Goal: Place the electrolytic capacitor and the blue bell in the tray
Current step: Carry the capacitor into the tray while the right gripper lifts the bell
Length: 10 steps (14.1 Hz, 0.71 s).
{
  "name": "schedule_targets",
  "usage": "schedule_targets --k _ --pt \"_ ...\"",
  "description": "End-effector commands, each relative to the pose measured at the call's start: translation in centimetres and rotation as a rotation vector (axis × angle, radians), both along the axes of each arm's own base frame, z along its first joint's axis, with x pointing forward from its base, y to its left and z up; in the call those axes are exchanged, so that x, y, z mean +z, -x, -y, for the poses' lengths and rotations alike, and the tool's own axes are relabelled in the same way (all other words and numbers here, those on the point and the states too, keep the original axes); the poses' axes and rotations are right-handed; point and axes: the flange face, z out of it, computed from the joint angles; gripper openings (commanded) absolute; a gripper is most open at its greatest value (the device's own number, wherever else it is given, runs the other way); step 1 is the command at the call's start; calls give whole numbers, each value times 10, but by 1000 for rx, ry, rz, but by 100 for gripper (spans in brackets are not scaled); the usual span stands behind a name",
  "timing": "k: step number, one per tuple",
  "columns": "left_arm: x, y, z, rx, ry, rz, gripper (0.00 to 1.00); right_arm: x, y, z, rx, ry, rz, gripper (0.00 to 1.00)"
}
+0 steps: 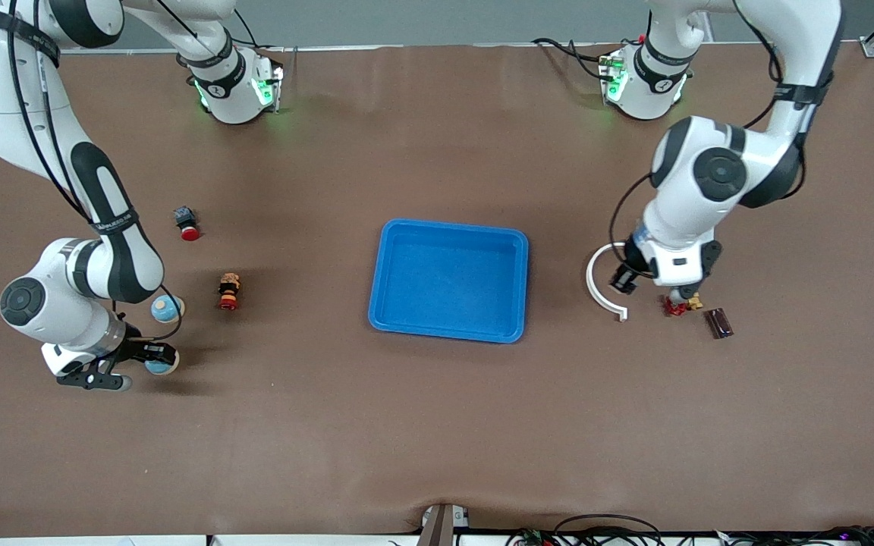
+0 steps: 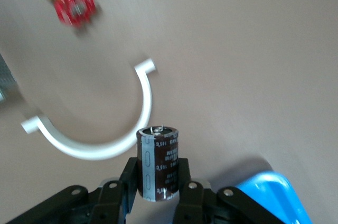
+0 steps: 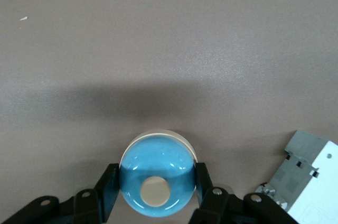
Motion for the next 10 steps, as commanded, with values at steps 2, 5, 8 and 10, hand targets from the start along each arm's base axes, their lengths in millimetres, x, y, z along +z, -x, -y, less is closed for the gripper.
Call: schedule_targets --k 2,5,8,10 --pt "-15 1 80 115 17 -27 0 12 -9 -23 24 -11 -6 0" --pt "-48 12 139 222 20 -70 0 42 -8 -52 -22 -23 -40 0" --pt "-74 30 177 211 -30 -62 0 80 2 -101 -87 -29 -107 0" --pt "-90 40 197 222 -53 -59 0 112 13 -140 -138 -63 -134 0"
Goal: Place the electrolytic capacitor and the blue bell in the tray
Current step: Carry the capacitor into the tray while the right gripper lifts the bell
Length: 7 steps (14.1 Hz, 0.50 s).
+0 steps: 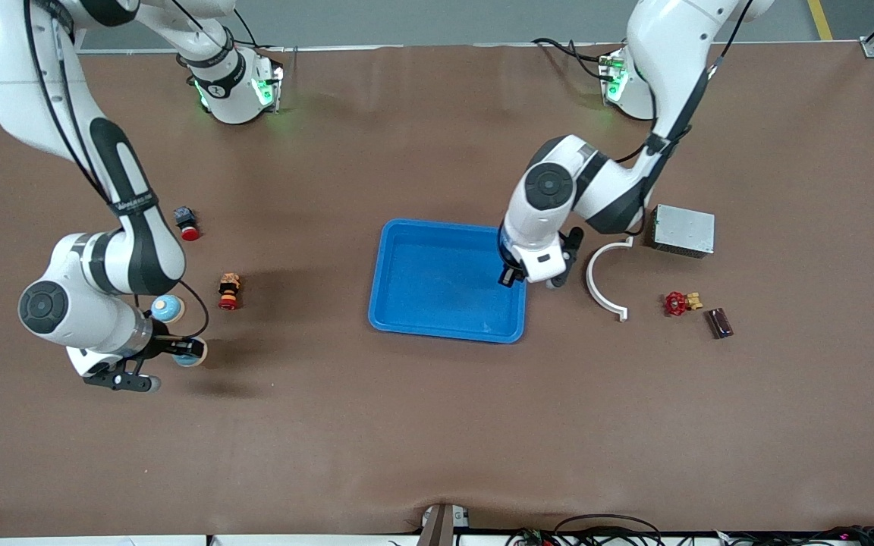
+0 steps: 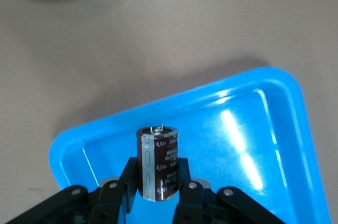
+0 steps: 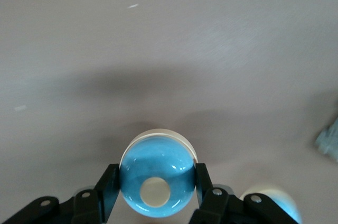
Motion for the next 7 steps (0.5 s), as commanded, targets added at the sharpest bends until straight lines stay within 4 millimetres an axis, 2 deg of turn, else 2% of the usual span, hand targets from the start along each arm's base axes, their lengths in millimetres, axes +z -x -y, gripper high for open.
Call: schedule_targets --k 1,4,5,6,7 --pt "-15 6 24 4 -35 3 0 54 23 -44 -79 -59 -26 0" --pt "-25 19 36 -16 -43 -10 0 92 58 -91 -124 -71 -22 0" --pt "-33 27 39 -20 -53 -21 8 101 71 -109 -132 -68 -19 0" --pt "-35 29 40 -21 -55 -24 19 110 84 -121 -150 -63 -16 0" --pt "-35 30 40 -21 -57 -24 38 116 97 -137 -169 -59 -16 0"
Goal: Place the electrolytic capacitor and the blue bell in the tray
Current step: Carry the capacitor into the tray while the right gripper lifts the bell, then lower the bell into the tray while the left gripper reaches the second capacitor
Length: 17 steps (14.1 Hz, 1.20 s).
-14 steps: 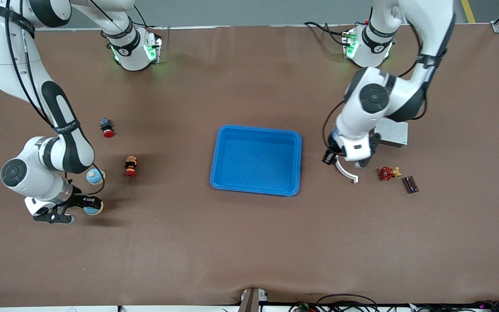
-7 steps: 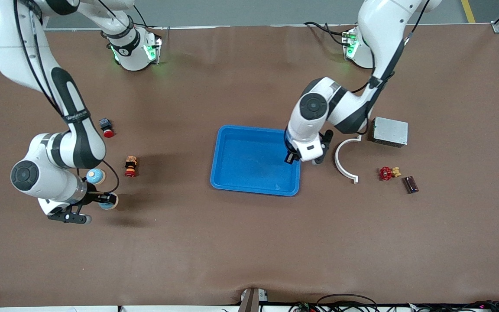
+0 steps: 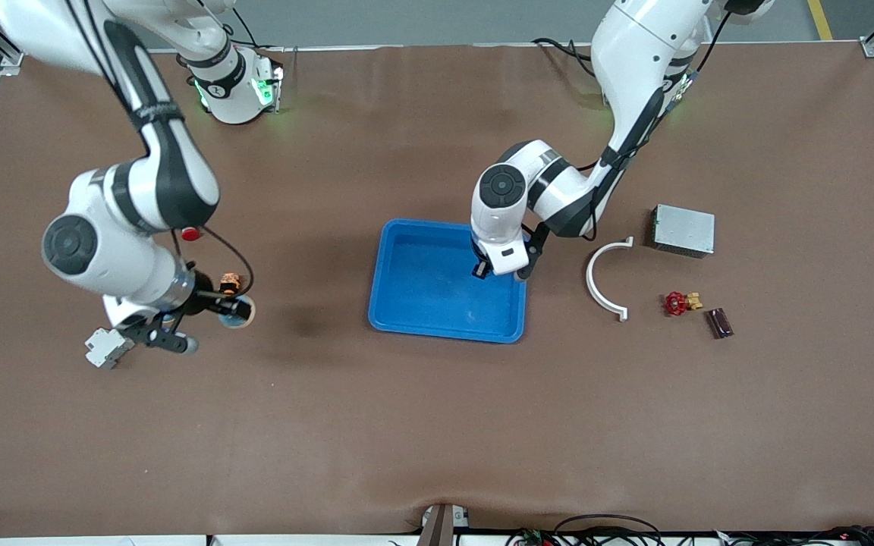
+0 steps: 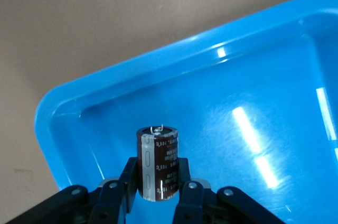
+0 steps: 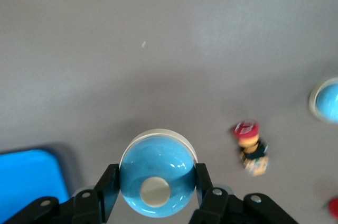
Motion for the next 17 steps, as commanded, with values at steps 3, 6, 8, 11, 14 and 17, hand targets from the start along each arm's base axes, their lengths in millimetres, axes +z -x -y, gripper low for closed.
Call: schedule_targets --k 3,6,8,11,14,17 --pt "10 -3 -1 15 -47 1 100 20 67 -81 -135 15 -17 0" --pt "59 -21 -18 45 -43 41 100 14 92 -135 -199 27 -26 0" --pt "98 -33 -39 68 -59 61 100 8 106 -157 -227 24 -20 0" --pt "135 -48 -74 32 -131 94 100 3 129 -195 -264 13 -6 0" --pt "160 -69 -122 -32 -173 94 100 -20 141 -225 -292 7 0 0" --pt "180 -92 -180 -92 -182 84 100 -42 146 -242 -306 29 26 0"
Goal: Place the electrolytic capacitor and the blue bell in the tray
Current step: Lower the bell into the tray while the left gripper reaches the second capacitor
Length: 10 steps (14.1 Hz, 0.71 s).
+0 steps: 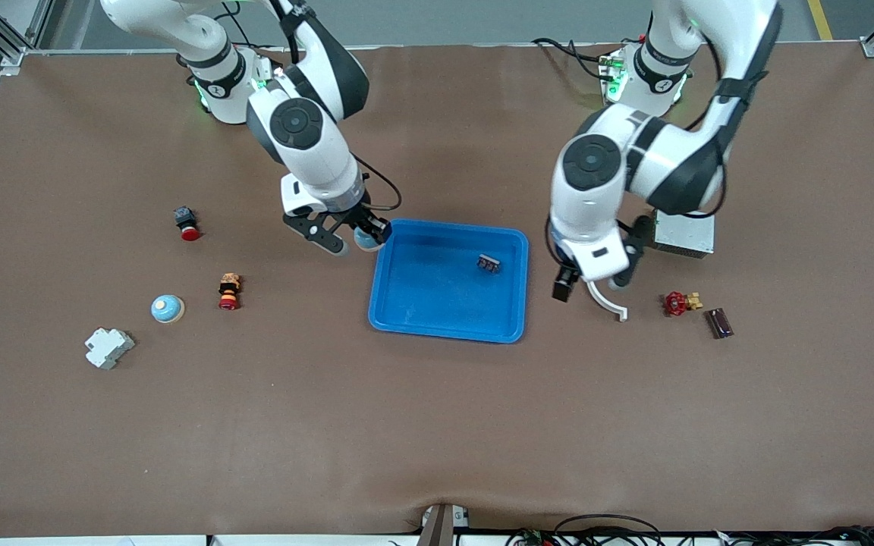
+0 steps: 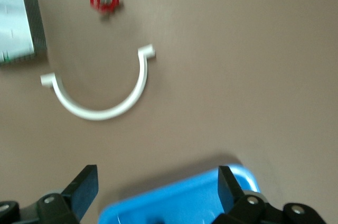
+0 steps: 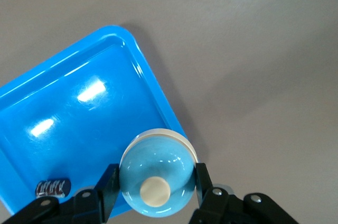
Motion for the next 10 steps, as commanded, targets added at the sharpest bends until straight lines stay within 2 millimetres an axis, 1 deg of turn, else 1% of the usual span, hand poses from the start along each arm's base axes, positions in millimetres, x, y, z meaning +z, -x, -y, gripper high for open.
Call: schedule_targets --k 1,4,8,10 --pt "11 -10 -53 -74 -37 -31 100 -21 5 -18 -24 26 25 0" --pt "6 -26 -105 -114 -45 -72 100 -44 7 -36 -43 64 39 0" --pt "-4 -42 -161 -149 -43 -108 100 -70 3 -59 -57 71 33 0" --pt "-11 -46 -181 -178 -39 -128 100 -79 3 -68 -74 52 46 0"
